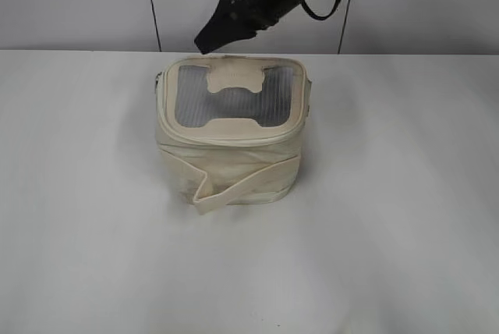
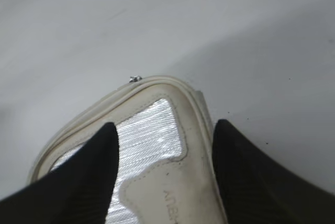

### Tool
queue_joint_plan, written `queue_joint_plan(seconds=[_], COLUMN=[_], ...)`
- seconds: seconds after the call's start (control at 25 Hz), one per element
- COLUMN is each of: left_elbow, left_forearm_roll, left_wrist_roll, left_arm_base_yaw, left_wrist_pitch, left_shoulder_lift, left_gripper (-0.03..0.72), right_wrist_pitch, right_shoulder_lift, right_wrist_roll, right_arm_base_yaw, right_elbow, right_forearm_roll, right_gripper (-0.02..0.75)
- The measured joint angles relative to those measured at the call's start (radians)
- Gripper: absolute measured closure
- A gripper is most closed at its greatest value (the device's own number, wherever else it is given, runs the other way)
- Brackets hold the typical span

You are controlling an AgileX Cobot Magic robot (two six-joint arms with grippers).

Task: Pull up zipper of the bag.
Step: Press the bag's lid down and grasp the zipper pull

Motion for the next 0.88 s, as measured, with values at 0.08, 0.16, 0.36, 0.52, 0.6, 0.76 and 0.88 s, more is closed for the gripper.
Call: queue_joint_plan(seconds=[0.08,0.16,0.36,0.52,0.6,0.76,0.88], left_elbow=[0.0,0.0,0.0,0.0,-0.002,-0.029,-0.037], left_forearm_roll=[0.0,0.001,0.001,0.001,0.0,-0.082,-0.288], left_wrist_roll=[0.0,0.0,0.0,0.0,0.0,0.0,0.067], left_arm_base_yaw=[0.0,0.0,0.0,0.0,0.0,-0.002,-0.03], left_wrist_pitch=[0.0,0.0,0.0,0.0,-0.001,-0.077,-0.215], left_shoulder_lift=[0.0,0.0,0.0,0.03,0.068,0.198,0.36], left_gripper=[0.496,0.496,0.496,0.496,0.496,0.478,0.44], right_wrist_pitch=[0.026,0.048,0.068,0.082,0.087,0.09,0.09], right_shoulder_lift=[0.058,0.108,0.163,0.165,0.165,0.167,0.167], right_wrist_roll=[0.038,0.066,0.099,0.102,0.103,0.105,0.106], right_arm_base_yaw=[0.001,0.001,0.001,0.001,0.001,0.001,0.001], right_elbow=[-0.074,-0.134,-0.172,-0.175,-0.176,-0.176,-0.176], right_forearm_roll=[-0.005,-0.013,-0.018,-0.018,-0.02,-0.024,-0.026], right_gripper=[0.284,0.284,0.3,0.466,0.601,0.676,0.682])
